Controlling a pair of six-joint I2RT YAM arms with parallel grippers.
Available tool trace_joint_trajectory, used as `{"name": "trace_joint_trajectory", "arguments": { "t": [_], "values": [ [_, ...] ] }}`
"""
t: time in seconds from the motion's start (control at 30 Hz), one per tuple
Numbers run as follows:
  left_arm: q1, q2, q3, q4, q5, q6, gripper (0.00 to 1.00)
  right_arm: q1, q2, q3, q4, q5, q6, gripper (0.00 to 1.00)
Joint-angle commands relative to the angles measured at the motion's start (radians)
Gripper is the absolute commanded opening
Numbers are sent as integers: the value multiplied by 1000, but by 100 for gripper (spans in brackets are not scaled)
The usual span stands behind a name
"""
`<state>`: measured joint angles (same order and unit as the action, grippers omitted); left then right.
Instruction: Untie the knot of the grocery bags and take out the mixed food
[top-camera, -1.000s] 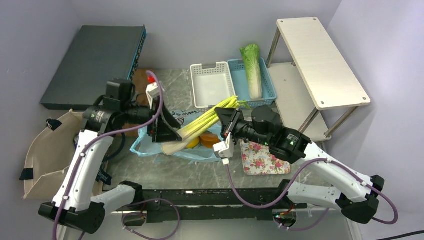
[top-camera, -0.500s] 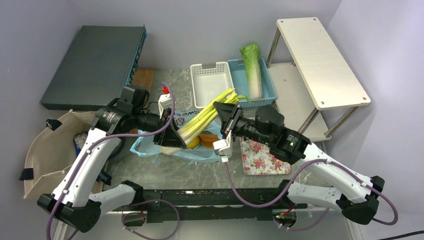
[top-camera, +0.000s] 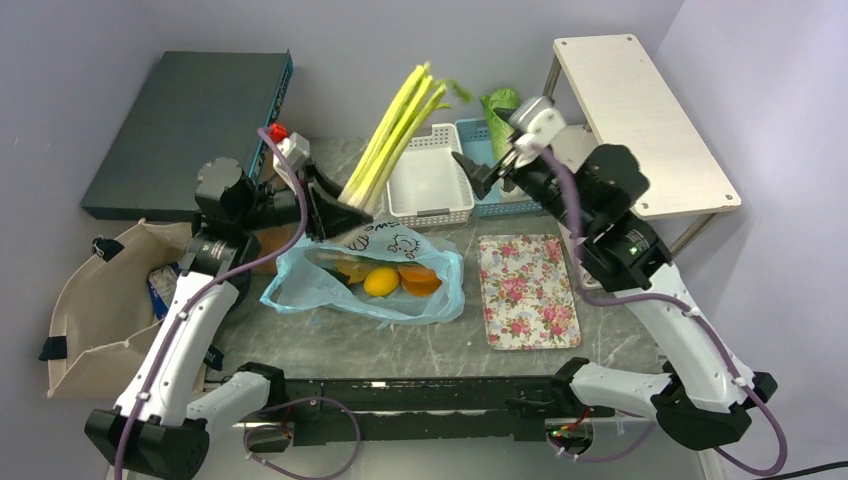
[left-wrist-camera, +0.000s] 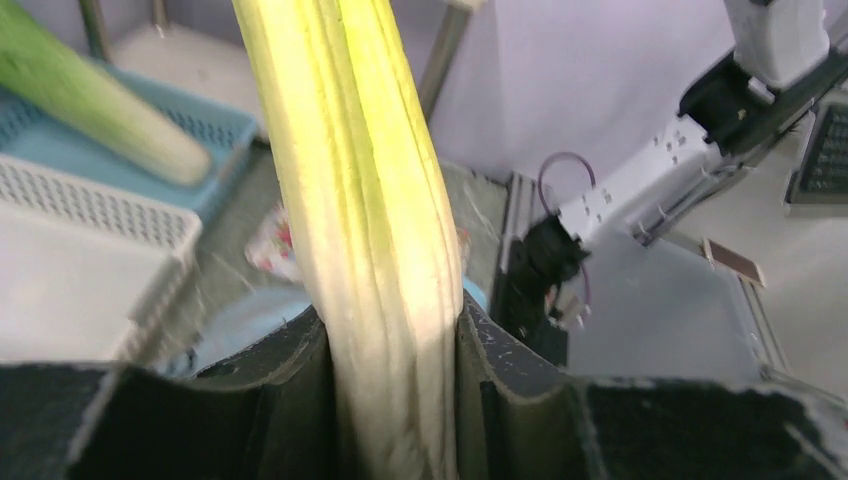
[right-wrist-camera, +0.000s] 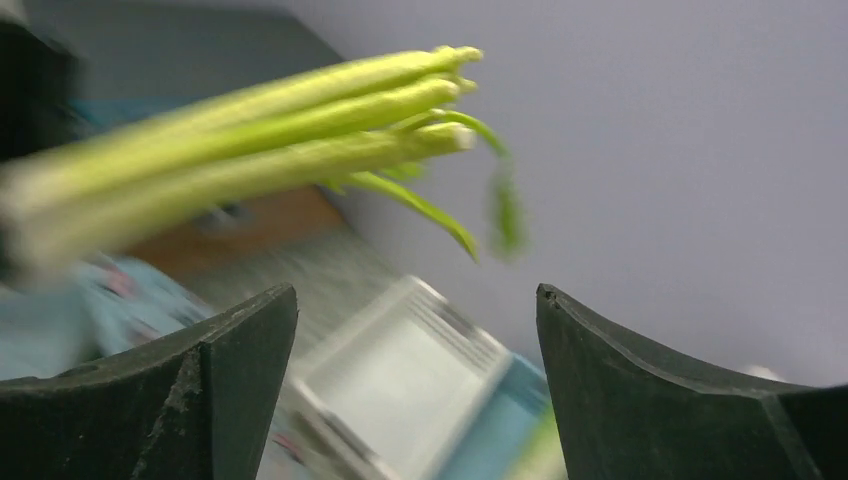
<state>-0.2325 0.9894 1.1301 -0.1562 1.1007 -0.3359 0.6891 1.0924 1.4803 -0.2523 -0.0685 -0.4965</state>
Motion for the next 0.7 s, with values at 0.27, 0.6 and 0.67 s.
{"name": "trace_joint_trajectory", "arguments": {
  "t": [0.27, 0.6, 0.67],
  "values": [
    [-43, 117, 78, 670, -130, -276, 11, 28, 163, 98, 295, -307, 889, 86],
    [-63, 121, 78, 639, -162, -282, 14, 61, 290, 110, 477, -297, 979, 81],
    [-65, 132, 90, 648, -157, -291, 14, 63, 309, 117, 501, -311, 972, 57]
  ]
}}
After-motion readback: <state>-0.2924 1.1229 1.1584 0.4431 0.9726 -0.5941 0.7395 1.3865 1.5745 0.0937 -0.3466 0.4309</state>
